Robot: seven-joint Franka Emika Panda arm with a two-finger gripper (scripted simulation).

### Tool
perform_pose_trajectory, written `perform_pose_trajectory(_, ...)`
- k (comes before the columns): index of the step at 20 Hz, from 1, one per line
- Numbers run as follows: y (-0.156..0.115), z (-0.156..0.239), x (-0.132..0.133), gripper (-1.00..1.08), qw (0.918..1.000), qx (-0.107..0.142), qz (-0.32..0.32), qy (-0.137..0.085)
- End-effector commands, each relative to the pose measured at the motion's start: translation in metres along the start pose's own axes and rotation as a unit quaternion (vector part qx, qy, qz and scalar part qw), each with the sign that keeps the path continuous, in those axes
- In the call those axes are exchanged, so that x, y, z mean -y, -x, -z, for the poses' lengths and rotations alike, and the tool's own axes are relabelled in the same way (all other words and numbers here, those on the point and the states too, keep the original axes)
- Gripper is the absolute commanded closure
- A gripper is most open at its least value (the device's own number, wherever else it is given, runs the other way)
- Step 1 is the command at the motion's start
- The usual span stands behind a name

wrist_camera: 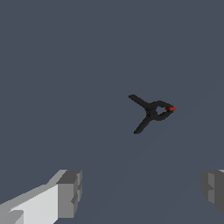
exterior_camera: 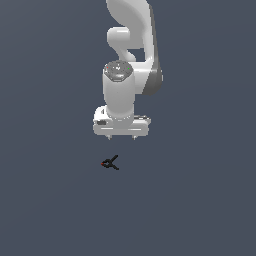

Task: Pick up the object and move it to a goal position.

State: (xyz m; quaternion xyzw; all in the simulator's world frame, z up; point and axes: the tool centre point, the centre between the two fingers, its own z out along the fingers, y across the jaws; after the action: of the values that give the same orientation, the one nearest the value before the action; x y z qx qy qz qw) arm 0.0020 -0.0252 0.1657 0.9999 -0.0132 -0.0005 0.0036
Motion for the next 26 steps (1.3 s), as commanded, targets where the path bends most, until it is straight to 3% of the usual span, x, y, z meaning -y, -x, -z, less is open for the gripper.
perform_pose_trajectory(1, 0.000, 0.000, 0.000, -0.92, 1.0000, 0.000, 0.000, 0.000)
perform_pose_trajectory(14, -0.008, 0.019, -0.001, -0.92, 0.9995, -0.017, 0.024, 0.010)
perform_pose_trajectory(26, -0.014, 0.006, -0.007, -0.92, 0.9983, -0.014, -0.056, 0.004)
